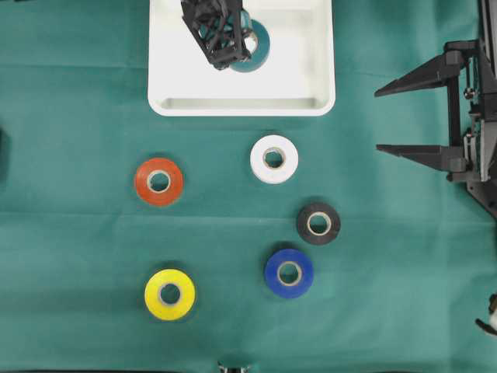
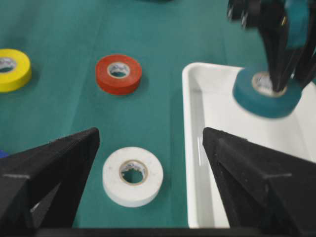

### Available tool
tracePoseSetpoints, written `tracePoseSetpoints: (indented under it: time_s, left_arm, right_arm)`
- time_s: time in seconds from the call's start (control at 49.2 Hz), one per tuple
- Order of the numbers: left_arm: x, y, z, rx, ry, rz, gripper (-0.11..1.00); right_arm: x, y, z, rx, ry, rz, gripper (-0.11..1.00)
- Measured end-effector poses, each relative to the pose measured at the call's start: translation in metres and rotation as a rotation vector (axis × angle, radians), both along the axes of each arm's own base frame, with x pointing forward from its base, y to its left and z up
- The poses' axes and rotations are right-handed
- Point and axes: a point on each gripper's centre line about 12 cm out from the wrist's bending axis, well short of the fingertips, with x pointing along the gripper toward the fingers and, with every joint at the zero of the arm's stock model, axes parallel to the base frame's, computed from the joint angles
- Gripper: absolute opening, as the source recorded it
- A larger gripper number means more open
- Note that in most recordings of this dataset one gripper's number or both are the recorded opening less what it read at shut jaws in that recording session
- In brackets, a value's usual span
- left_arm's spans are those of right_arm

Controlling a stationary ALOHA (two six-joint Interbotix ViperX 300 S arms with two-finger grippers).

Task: Pick up the tape from a random location and place it into the white case.
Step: 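Lower the teal roll into the tray and open the left gripper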

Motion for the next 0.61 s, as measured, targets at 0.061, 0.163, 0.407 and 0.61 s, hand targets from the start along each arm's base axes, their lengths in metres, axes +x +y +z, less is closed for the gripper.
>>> tracePoseSetpoints:
  time_s: [0.061, 0.163, 0.407, 0.61]
  left_arm:
    - [0.001, 0.002, -0.012, 0.0, -0.001, 0.003, 0.2]
    - [0.001, 0.004, -0.029, 0.002, -0.007, 0.007, 0.2]
    - [-0.003, 0.016, -0.063, -0.002, 0.007, 0.031, 0.2]
    - [-0.003, 0.022, -0.085, -0.008, 0.027, 0.039, 0.2]
  right_arm:
    - [0.0, 0.0, 0.0, 0.001, 0.0, 0.0, 0.91]
    - [0.0, 0.0, 0.0, 0.001, 0.0, 0.0, 0.91]
    - [0.001, 0.0, -0.001, 0.0, 0.006, 0.0, 0.91]
    - [0.001, 0.0, -0.002, 0.002, 0.008, 0.0, 0.91]
